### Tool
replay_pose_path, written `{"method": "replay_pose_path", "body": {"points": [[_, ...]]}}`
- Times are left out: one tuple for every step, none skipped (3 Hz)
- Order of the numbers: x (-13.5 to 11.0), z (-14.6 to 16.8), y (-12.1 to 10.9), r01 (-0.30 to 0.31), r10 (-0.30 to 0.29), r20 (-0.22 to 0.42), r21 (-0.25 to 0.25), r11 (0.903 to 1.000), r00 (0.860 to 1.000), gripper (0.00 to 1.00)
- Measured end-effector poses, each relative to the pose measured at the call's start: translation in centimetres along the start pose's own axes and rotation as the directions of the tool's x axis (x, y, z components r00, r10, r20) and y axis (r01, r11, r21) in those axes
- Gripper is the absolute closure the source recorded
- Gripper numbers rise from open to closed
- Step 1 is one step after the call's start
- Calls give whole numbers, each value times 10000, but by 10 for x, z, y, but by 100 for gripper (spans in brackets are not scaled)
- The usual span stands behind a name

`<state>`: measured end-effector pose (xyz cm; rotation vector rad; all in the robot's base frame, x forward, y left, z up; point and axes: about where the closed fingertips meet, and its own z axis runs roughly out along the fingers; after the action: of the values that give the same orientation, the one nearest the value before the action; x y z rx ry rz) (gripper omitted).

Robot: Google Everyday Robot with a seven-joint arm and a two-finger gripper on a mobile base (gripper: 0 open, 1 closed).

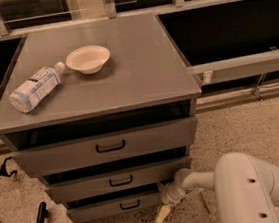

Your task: Open bottom drawer

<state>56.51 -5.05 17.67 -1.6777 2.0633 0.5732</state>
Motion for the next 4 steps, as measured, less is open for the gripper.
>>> {"method": "replay_pose_path", "body": {"points": [[-1, -3, 1, -51, 51, -6, -31, 10000, 10000, 0], [6, -9, 19, -712, 706, -130, -542, 9960, 9974, 0], [5, -12, 19, -713, 707, -130, -542, 9960, 9974, 0], [11, -16, 36, -1290, 1275, -218, -991, 9867, 9916, 0]]}}
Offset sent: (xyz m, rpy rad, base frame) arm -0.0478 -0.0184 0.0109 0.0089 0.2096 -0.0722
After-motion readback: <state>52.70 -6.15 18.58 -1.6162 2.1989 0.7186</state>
